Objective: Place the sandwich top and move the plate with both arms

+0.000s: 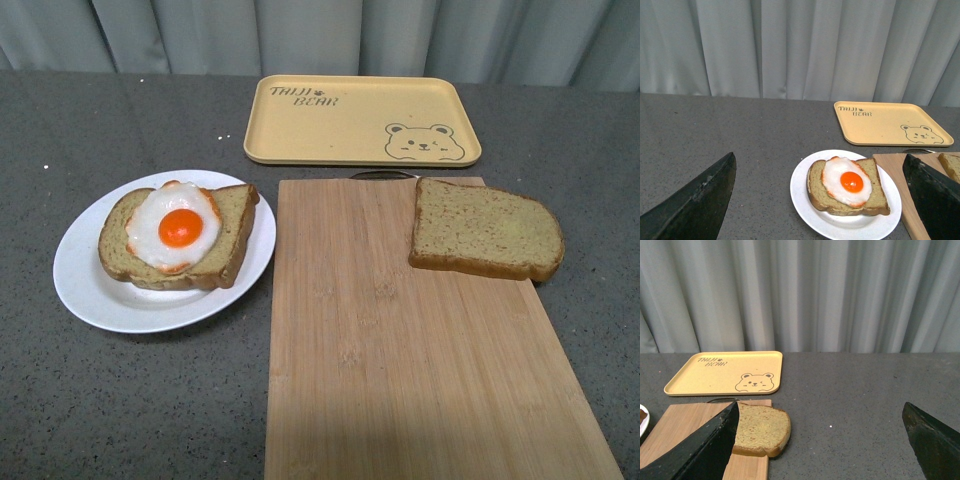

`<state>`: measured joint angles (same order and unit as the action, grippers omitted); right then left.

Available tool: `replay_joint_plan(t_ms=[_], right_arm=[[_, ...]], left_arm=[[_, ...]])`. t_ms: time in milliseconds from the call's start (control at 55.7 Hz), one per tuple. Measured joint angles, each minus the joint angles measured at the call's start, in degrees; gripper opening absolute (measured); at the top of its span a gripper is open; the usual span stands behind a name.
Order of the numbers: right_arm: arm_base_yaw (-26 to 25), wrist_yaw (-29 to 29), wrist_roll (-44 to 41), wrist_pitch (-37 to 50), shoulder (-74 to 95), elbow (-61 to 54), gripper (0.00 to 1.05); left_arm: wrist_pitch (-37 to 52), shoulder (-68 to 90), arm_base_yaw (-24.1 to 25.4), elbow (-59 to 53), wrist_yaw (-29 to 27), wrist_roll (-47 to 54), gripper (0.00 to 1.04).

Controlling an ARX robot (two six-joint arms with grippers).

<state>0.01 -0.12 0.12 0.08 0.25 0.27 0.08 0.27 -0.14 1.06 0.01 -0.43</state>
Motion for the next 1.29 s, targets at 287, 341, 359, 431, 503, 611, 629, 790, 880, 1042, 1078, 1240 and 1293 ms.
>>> replay_joint_plan(t_ms=[287,341,359,431,503,611,629,790,880,1042,1078,1240,1293], right_arm=[[0.0,0.0,0.0,0.0,0.0,0.0,0.95],[0.0,0.0,0.0,0.0,0.0,0.0,0.95],[0.0,0.0,0.0,0.0,0.0,0.0,0.95],[0.0,0.0,0.0,0.0,0.0,0.0,0.95],[0.0,0.0,0.0,0.0,0.0,0.0,0.95],[0.0,0.0,0.0,0.0,0.0,0.0,0.95],[0.0,0.0,0.0,0.0,0.0,0.0,0.95],[0.0,0.0,0.0,0.0,0.0,0.0,0.95],[0.8,2.6,-1.3,0.8,0.5,0.0,0.95],[4.7,28.5,-14.7,12.7,14.2,0.2,0.95],[2.7,27.4,-15.2,14.0,18.3,0.5,0.95],[-8.9,12.3,-12.1,23.8,43.1,5.3,0.95],[-10.9,8.7,-10.4,24.9,49.7,7.5,0.95]], left_arm=[[0.0,0.0,0.0,0.0,0.0,0.0,0.98],[0.0,0.0,0.0,0.0,0.0,0.0,0.98],[0.0,0.0,0.0,0.0,0.0,0.0,0.98],[0.0,0.0,0.0,0.0,0.0,0.0,0.98],[0.0,0.0,0.0,0.0,0.0,0.0,0.98],[0.0,0.0,0.0,0.0,0.0,0.0,0.98],[0.0,0.0,0.0,0.0,0.0,0.0,0.98],[0.0,0.0,0.0,0.0,0.0,0.0,0.98],[0.0,0.0,0.0,0.0,0.0,0.0,0.98],[0.0,0.0,0.0,0.0,0.0,0.0,0.98],[0.0,0.0,0.0,0.0,0.0,0.0,0.98],[0.0,0.0,0.0,0.0,0.0,0.0,0.98],[0.0,0.0,0.0,0.0,0.0,0.0,0.98]])
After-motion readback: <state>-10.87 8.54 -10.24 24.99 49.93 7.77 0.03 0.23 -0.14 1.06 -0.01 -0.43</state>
